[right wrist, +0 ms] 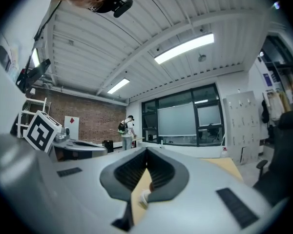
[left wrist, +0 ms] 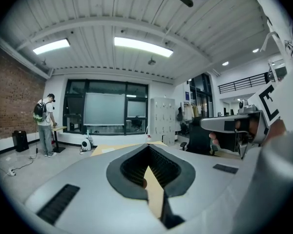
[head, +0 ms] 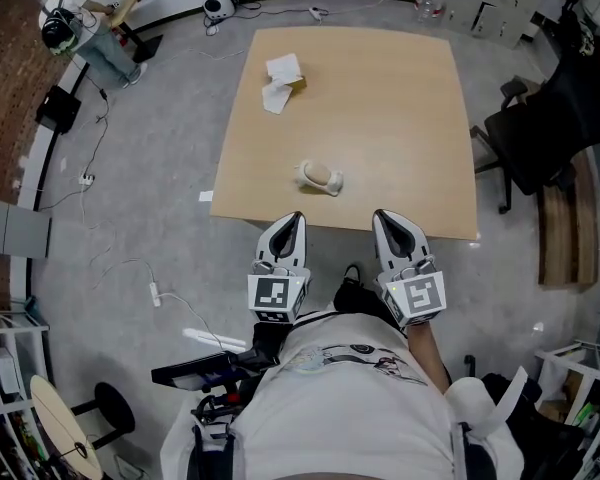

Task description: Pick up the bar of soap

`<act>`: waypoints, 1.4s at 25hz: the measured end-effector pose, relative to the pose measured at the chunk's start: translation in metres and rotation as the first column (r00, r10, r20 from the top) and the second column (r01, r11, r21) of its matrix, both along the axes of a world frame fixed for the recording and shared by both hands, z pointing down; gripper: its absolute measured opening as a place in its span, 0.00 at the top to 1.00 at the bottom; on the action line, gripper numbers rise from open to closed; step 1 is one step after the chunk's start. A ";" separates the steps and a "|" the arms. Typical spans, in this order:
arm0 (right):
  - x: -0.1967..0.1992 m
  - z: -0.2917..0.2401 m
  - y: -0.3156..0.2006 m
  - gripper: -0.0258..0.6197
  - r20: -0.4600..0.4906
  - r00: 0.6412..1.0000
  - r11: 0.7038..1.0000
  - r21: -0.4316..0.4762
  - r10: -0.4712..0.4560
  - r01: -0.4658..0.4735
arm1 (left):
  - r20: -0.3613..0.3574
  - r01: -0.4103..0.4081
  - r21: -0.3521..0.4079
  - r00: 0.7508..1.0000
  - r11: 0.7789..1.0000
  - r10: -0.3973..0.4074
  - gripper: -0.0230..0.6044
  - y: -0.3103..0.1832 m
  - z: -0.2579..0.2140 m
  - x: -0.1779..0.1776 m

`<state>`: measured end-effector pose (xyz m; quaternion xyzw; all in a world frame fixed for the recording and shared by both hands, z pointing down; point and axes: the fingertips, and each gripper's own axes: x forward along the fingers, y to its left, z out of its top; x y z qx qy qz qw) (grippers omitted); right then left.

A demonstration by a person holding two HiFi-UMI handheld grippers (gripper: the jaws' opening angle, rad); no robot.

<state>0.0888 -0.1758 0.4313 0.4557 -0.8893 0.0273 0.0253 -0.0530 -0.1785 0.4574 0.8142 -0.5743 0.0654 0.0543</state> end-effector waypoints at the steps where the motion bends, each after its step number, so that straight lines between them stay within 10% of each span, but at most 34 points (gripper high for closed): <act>1: 0.002 0.002 -0.008 0.95 0.005 1.000 1.000 -0.005 -0.005 0.005 | 0.001 0.001 -0.003 1.000 1.000 -0.001 0.96 -0.007 0.001 0.003; 22: -0.037 0.081 -0.074 0.95 -0.053 0.997 0.966 -0.254 -0.063 0.047 | -0.043 -0.009 -0.184 0.999 0.983 0.001 0.96 -0.073 0.064 -0.006; 35: -0.090 0.173 -0.098 0.95 -0.145 0.960 0.889 -0.429 -0.241 0.159 | -0.022 0.033 -0.435 0.999 0.900 -0.047 0.96 -0.077 0.169 -0.035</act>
